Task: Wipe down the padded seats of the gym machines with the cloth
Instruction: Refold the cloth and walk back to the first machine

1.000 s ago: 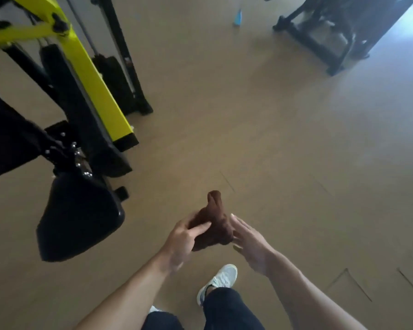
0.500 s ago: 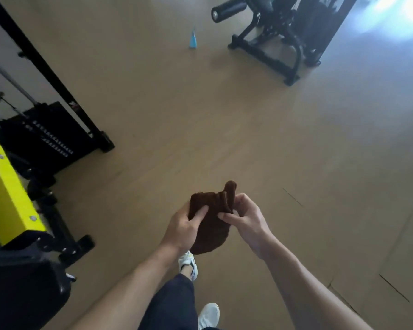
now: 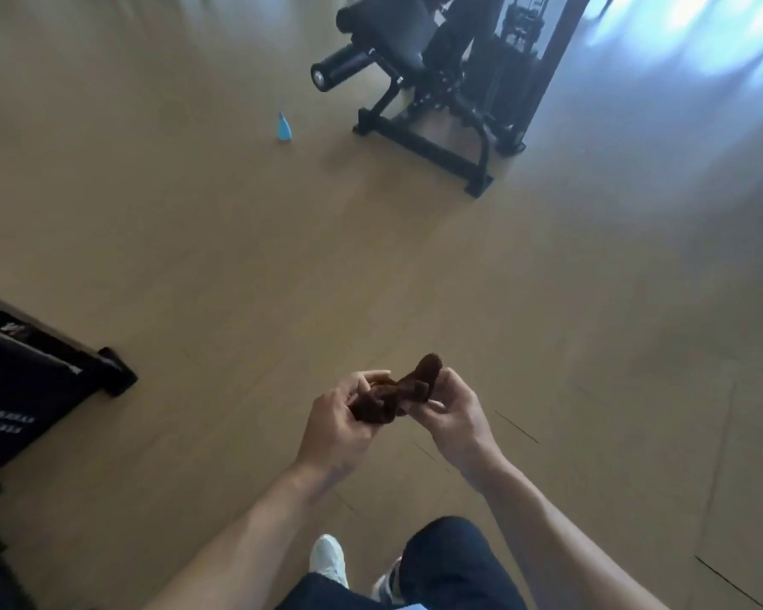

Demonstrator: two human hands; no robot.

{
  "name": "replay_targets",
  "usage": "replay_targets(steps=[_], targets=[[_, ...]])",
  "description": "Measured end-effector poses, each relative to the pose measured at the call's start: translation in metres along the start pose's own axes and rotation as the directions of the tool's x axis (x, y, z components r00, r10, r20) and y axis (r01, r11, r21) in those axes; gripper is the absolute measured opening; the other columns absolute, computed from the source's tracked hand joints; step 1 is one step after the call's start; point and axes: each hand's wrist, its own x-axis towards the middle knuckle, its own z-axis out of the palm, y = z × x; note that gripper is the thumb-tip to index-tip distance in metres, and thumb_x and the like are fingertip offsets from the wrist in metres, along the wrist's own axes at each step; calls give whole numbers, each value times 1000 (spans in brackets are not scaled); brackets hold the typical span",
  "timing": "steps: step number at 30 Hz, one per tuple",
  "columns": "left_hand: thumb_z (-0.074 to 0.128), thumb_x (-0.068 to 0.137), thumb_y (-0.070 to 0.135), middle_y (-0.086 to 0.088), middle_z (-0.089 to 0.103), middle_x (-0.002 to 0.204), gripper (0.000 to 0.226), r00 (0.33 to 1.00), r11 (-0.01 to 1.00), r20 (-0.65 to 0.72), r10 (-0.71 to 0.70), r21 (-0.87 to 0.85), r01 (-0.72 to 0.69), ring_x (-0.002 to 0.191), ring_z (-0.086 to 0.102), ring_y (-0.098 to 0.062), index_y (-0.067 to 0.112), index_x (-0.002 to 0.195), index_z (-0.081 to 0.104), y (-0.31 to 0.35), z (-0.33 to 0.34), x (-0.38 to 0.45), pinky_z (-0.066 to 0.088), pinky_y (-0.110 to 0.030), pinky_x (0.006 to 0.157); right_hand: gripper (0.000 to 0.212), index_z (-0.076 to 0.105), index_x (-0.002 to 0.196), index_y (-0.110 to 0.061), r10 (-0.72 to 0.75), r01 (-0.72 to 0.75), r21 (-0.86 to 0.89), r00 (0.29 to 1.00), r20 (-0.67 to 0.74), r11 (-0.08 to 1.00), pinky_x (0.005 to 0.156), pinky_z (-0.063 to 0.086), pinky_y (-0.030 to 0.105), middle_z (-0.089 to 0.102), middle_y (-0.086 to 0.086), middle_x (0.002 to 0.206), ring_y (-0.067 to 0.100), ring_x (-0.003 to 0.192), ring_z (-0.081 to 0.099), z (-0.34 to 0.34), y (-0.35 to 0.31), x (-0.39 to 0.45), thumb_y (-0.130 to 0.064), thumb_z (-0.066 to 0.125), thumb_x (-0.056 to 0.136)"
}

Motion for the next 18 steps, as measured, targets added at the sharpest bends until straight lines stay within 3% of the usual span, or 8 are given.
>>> replay_targets(steps=[3,6,8,10,12,13,15,18], targets=[[86,70,7,12,78,96,40,1000,998,2,26,64,-26,84,74,-12,32,67,55,23,24,68,59,-37,75,54,52,117,-19,25,-24,35,999,-31,999,80,57,25,78,7,98,19,95,73,-34,-18,56,-1,84,77],[82,68,11,11,77,88,38,1000,996,12,24,91,-25,78,72,-11,35,66,53,43,56,134,57,-32,70,84,46,141,-42,-18,21,-116,1000,25,993,91,55,28,75,-4,103,11,103,70,-79,-24,123,-16,89,73],[78,65,10,12,77,87,33,1000,998,-16,16,67,-15,75,70,-6,31,64,52,62,81,177,54,-25,68,66,61,124,-43,-41,51,-282,998,42,958,90,55,28,70,-12,106,5,100,67,-109,-31,168,-32,91,66],[77,67,-7,3,77,81,37,999,1000,-27,-20,-12,20,64,66,-6,18,62,50,81,107,217,51,-22,60,46,67,102,-34,-42,58,-403,998,49,914,80,49,19,63,-14,102,0,95,61,-138,-42,208,-44,91,64],[69,71,-24,-9,75,78,36,999,992,1,-40,-118,40,57,66,-18,1,64,45,102,132,255,55,-33,51,39,65,93,-27,-38,47,-432,999,30,901,74,46,13,62,-13,100,-2,91,61,-167,-55,246,-43,90,67],[65,71,-28,-12,75,81,37,999,988,25,-30,-149,33,58,68,-29,2,64,45,112,143,275,56,-40,51,36,65,92,-26,-28,32,-415,999,17,909,76,51,17,65,-11,100,-1,90,63,-181,-62,265,-41,89,70],[67,70,-26,-12,77,86,47,1000,991,23,-6,-135,9,68,71,-34,15,61,48,125,163,316,58,-41,60,35,63,98,-26,28,-13,-366,999,35,930,79,55,27,72,-10,99,3,91,68,-207,-77,303,-38,87,75],[69,67,-20,-3,79,86,50,999,997,36,-11,-74,14,74,68,-17,23,59,45,140,188,379,52,-33,69,62,58,126,-39,50,24,-460,988,147,888,92,48,27,67,-15,118,3,109,61,-237,-96,361,-52,84,71]])
